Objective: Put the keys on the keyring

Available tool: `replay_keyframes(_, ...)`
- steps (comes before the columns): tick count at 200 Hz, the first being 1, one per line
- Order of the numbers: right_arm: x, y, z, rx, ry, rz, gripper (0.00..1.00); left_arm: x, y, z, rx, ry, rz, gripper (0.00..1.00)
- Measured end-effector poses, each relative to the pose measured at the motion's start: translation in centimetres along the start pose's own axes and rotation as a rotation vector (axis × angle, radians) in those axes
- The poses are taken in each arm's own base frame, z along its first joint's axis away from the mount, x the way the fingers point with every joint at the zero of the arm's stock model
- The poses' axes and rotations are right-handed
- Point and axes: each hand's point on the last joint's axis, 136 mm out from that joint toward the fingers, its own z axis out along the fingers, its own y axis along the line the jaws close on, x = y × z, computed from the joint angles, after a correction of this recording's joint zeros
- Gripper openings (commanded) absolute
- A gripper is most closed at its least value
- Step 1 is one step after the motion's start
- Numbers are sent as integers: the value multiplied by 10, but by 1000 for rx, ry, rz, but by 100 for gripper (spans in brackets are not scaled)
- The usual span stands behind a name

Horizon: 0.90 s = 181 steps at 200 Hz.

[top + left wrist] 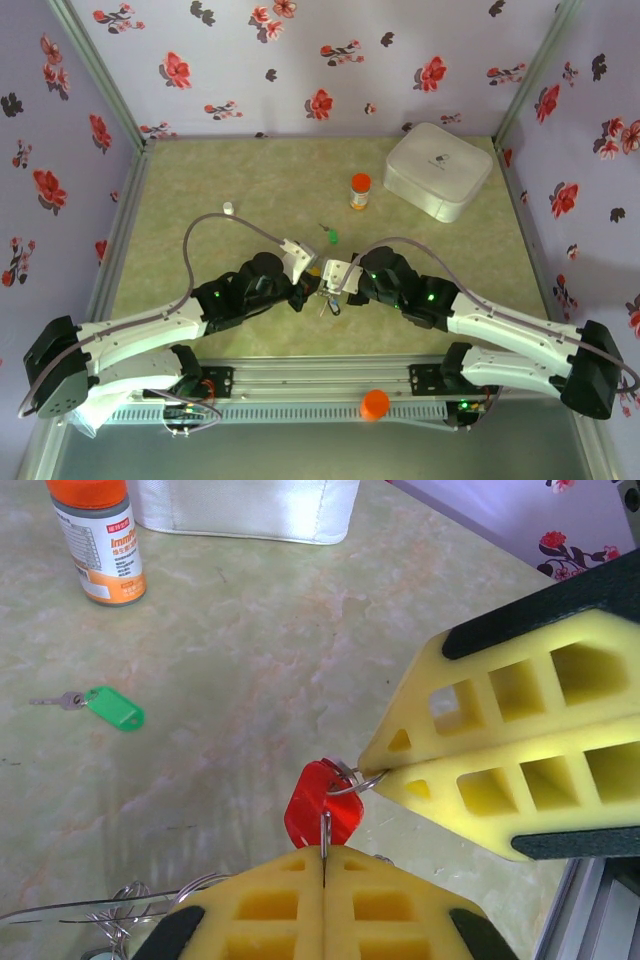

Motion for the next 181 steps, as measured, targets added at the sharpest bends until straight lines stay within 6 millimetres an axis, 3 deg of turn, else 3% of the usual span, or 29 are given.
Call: replay_keyframes(181,1,5,4,-25,1,-1,0,0,0,0,0,0,0,0)
